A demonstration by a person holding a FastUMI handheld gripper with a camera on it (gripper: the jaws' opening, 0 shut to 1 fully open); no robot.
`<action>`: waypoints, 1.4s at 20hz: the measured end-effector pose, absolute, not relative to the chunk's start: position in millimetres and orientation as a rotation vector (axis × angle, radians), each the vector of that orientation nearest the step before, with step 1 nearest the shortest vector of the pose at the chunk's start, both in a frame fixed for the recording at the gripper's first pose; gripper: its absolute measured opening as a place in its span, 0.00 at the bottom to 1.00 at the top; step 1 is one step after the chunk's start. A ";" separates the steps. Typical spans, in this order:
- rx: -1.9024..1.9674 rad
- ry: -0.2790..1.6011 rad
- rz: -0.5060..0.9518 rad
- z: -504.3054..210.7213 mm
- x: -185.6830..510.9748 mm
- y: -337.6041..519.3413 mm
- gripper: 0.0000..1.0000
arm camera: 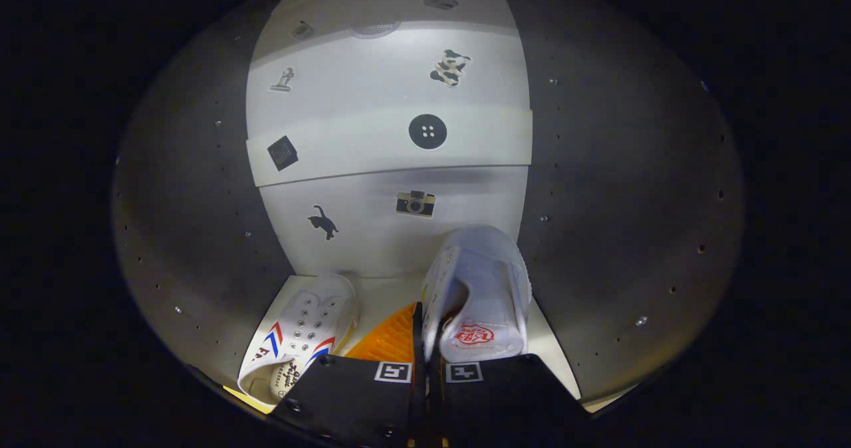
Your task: Open the shoe cabinet door, grab the shoes and put them into the shoe cabinet, then close the shoe cabinet door.
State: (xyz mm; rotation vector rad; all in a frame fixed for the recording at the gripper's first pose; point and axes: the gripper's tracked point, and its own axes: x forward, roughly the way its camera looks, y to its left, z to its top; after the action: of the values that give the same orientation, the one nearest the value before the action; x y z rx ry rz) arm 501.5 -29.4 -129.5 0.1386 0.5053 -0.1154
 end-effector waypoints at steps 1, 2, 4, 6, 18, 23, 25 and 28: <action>0.143 0.509 -0.118 -133.5 506.5 -30.5 0.04; 0.151 0.517 -0.120 -136.9 507.9 -30.7 0.04; 0.168 0.523 -0.114 -141.4 513.0 -28.5 0.06; 0.178 0.540 -0.111 -149.1 516.3 -25.3 0.08; 0.239 0.524 -0.033 -131.9 480.7 11.3 0.79; 0.160 0.458 -0.061 -103.2 431.7 16.0 0.97; 0.131 0.435 -0.045 -91.5 404.6 21.5 0.98; 0.077 0.356 -0.046 -64.6 356.9 29.6 0.98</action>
State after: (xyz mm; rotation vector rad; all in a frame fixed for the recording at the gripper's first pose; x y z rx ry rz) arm 356.9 29.6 -64.6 0.0774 0.3559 -0.0455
